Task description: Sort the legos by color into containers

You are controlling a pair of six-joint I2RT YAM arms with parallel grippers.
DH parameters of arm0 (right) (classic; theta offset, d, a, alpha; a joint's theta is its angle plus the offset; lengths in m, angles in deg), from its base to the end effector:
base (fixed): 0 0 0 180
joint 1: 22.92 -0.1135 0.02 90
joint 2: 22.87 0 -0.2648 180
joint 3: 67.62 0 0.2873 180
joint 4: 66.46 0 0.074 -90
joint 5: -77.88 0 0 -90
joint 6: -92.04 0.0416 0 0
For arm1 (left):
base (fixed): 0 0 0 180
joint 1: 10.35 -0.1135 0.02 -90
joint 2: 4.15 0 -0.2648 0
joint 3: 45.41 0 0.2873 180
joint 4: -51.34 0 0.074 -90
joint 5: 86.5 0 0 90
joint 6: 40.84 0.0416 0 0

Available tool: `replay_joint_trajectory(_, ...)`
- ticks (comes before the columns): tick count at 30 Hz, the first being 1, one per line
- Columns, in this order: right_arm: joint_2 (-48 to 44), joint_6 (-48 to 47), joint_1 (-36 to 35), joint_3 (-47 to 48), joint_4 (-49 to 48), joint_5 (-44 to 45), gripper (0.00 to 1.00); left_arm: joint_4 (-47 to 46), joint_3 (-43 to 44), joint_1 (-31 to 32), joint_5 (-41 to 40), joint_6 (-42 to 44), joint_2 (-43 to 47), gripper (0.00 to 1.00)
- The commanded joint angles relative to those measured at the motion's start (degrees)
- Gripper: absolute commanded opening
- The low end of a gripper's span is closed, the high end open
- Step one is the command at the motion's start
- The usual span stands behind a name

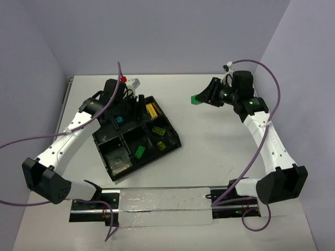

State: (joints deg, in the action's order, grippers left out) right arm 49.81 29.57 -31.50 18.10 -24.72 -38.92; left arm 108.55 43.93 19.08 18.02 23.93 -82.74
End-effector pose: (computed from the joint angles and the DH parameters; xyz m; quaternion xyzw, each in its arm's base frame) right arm 0.3122 0.0661 0.3777 0.0212 0.8449 0.3433 0.4097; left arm 0.2811 -0.1705 0.3438 0.0806 0.9189 -0.2732 0.2730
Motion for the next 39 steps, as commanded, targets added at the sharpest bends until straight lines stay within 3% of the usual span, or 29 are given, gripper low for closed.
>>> replay_joint_trajectory(1, 2.0, -0.6, 0.3, 3.6, -0.6, -8.6, 0.0, -9.3, 4.0, 0.4, 7.5, 2.4, -0.1, 0.71)
replay_joint_trajectory(9, 6.2, 2.3, 0.3, 6.1, 5.4, -16.5, 0.0, -14.4, 4.4, 4.2, 9.2, 10.2, -2.9, 0.79)
replay_joint_trajectory(15, 7.4, 3.7, 0.2, 3.1, 4.8, -23.3, 0.0, -32.5, -6.3, 7.7, 9.3, 13.3, 3.6, 0.81)
replay_joint_trajectory(23, 8.1, 3.2, -0.2, 1.1, 5.5, -25.2, 0.0, -41.0, -9.0, 11.1, 7.3, 16.2, 3.9, 0.81)
replay_joint_trajectory(39, 9.8, 2.6, -3.4, 1.8, 5.4, -27.6, 0.0, -37.1, -4.1, 15.6, 6.3, 24.5, -2.6, 0.81)
